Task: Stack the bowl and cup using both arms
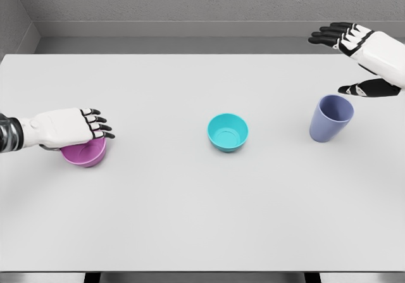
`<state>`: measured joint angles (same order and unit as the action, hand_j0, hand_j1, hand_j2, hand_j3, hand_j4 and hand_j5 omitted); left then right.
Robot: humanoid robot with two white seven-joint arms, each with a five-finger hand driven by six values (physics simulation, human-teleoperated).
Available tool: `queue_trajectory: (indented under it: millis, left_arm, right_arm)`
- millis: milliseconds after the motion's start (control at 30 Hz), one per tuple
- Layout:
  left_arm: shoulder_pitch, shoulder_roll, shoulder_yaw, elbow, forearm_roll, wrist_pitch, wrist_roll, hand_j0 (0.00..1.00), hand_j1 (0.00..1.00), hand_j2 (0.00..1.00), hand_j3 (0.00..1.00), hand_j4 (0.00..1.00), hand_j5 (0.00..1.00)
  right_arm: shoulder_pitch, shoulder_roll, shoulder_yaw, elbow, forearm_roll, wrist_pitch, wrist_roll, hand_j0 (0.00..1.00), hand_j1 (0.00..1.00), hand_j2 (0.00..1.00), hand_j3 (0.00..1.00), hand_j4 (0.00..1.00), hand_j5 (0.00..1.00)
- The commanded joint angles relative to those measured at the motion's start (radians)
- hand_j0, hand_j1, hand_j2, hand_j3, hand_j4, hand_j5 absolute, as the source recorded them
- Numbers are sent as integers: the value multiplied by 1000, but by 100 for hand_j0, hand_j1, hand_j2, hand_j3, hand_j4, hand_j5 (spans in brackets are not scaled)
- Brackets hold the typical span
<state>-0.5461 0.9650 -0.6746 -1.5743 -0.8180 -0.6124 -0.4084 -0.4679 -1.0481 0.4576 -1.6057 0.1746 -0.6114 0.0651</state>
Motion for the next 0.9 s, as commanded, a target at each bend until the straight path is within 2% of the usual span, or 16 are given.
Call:
queue_trajectory:
  millis: [0,300,867]
  left_arm:
    - [0,3,0,-7,-3,1,0,100,100,100,100,100,100]
    - [6,23,-2,-24,-3,1,0,100,100,100,100,100,100]
    - [8,20,-2,-33,7,1,2,100,100,100,100,100,100]
  right_arm:
    - [0,-1,-2,7,-7,0,-1,100,100,100,100,100,100]
    - [0,10,0,38,-7,0,-1,100,100,100,100,100,100]
    - [0,11,0,40,-6,0,-1,100,100,100,100,100,100]
